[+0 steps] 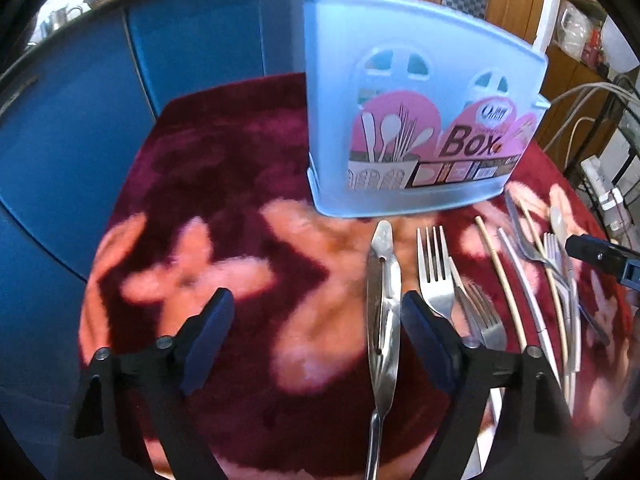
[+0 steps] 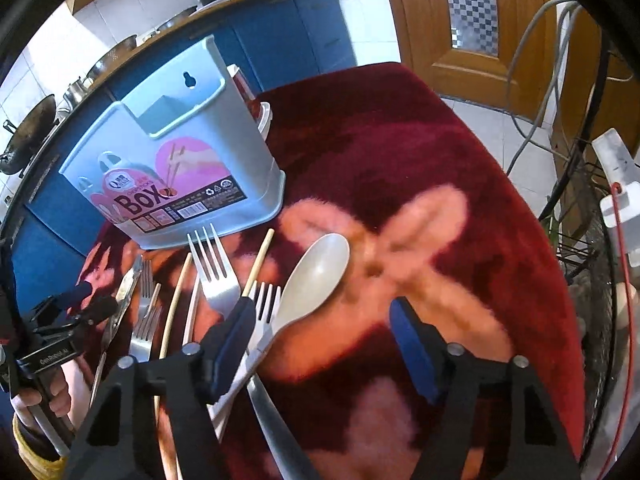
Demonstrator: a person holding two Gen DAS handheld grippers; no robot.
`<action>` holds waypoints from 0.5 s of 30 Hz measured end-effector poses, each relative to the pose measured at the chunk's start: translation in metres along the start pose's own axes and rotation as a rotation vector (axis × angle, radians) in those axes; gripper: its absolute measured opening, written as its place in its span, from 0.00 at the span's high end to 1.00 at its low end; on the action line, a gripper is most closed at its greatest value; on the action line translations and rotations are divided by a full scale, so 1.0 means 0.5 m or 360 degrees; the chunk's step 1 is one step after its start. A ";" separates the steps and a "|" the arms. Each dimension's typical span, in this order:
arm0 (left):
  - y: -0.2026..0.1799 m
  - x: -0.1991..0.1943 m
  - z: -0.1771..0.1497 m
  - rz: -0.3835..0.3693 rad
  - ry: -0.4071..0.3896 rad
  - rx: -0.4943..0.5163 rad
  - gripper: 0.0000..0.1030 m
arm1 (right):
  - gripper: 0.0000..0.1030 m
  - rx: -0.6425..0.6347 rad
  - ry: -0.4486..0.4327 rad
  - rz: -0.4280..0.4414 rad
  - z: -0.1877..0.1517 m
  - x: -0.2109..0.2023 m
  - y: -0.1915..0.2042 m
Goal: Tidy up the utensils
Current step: 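Close the left tool on a silver knife while the right tool grasps the white plastic spoon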
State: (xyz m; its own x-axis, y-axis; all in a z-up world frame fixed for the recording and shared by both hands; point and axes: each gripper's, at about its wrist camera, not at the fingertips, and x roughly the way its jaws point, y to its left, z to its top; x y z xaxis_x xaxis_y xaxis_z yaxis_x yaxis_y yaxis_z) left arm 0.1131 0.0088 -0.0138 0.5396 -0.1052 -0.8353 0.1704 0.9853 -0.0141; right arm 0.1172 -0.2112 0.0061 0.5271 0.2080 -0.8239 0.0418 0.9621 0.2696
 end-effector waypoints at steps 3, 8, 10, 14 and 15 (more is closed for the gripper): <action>-0.004 0.021 0.006 -0.0051 0.0055 -0.0004 0.25 | 0.34 0.0051 0.0024 0.0030 0.009 0.010 -0.008; -0.001 0.041 0.032 -0.0125 0.0114 -0.0022 0.27 | 0.40 0.0113 0.0048 0.0086 0.028 0.020 -0.026; 0.002 0.050 0.041 -0.0137 0.0142 -0.0024 0.31 | 0.48 0.0123 0.0055 0.0087 0.031 0.023 -0.029; -0.003 0.049 0.047 -0.0149 0.0165 -0.0004 0.37 | 0.63 0.0123 0.0060 0.0087 0.033 0.024 -0.032; -0.004 0.048 0.050 -0.0162 0.0170 0.0003 0.38 | 0.66 0.0124 0.0063 0.0092 0.033 0.024 -0.034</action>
State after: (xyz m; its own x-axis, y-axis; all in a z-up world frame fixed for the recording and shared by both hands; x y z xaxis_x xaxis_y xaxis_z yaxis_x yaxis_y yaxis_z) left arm 0.1465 0.0010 -0.0202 0.4289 -0.1897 -0.8832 0.2212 0.9700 -0.1009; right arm 0.1367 -0.2277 -0.0002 0.4969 0.2713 -0.8243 0.0786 0.9319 0.3540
